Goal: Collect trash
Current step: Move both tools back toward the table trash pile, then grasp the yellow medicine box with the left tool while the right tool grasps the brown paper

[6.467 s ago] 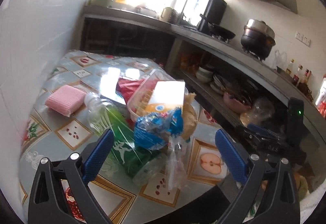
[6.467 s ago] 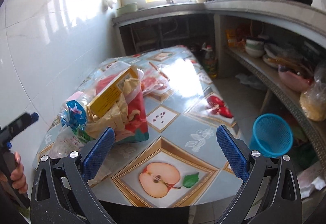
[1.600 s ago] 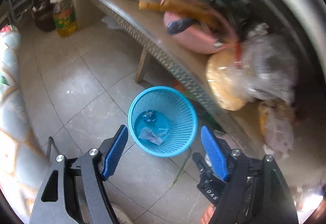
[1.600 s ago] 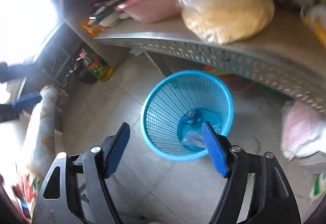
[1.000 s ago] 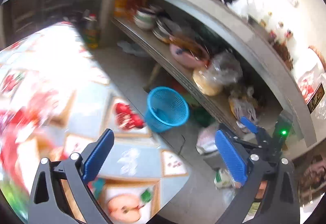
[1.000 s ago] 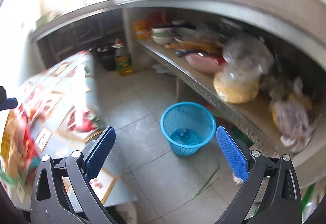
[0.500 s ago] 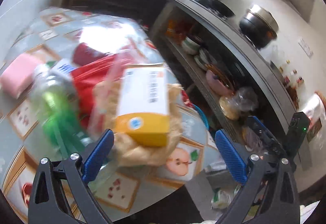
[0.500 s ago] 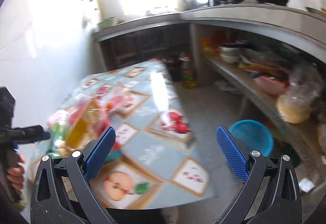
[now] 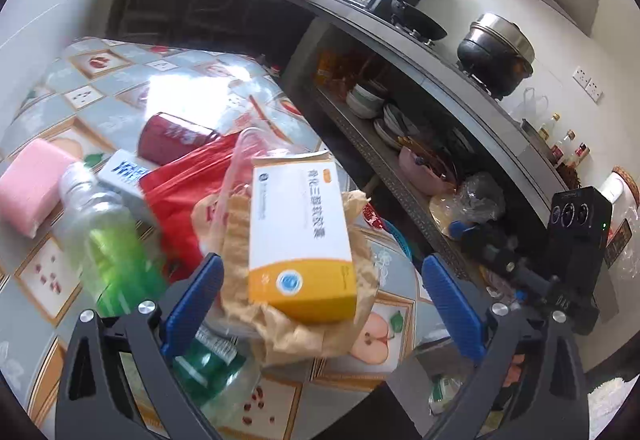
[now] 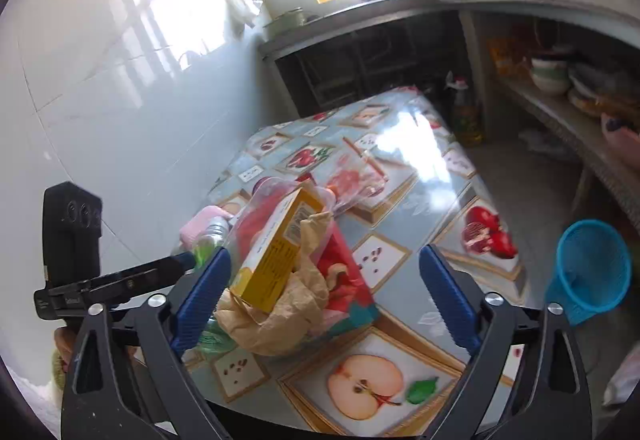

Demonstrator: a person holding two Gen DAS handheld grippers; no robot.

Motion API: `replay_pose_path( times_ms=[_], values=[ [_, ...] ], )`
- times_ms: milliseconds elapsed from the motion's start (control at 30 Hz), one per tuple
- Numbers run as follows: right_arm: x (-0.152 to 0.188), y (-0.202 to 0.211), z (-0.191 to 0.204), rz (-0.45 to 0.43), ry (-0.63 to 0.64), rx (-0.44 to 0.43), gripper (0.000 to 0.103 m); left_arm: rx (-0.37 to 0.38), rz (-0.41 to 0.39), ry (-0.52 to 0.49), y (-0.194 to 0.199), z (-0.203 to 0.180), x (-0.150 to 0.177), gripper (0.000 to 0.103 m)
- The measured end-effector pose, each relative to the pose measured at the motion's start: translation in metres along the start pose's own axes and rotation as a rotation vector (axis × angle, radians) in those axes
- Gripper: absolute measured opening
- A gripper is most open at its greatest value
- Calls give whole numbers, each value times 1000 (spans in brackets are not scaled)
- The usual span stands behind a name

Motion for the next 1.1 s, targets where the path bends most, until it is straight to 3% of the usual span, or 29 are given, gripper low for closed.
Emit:
replay_pose_path(
  times_ms=[133,433,500,633,733,900,1100],
  values=[
    [9,-13,-15,37,-80,-28,71,-44,47,-51,-22,-12,-12,97],
    [19,-15,-23,68,-104,-67,67,-167,156,-70,-64,-17,-17,94],
    [19,-17,-25,70,-108,-81,66,-176,188,-54,-72,-15,-17,88],
    [21,-21,-26,86,-108,-118,64,-185,234,-3,-80,-7,-16,86],
    [23,-25,-26,99,-108,-144,63,-180,243,28,-81,-1,-16,84],
    [26,-26,-25,107,-111,-169,62,-179,240,58,-78,1,-17,72],
    [24,-20,-21,97,-105,-191,62,-153,232,109,-69,4,-18,71]
  ],
)
Point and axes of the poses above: each gripper's, at about its wrist camera, not at the fingertips, and y roughly against the way its jaws point, z to its left, x to its underside, the point moved 1 cm from there along -y, roughly the way its jaws point, and after that the axes turned 13 degrees about -x, right-handed, at the moved point
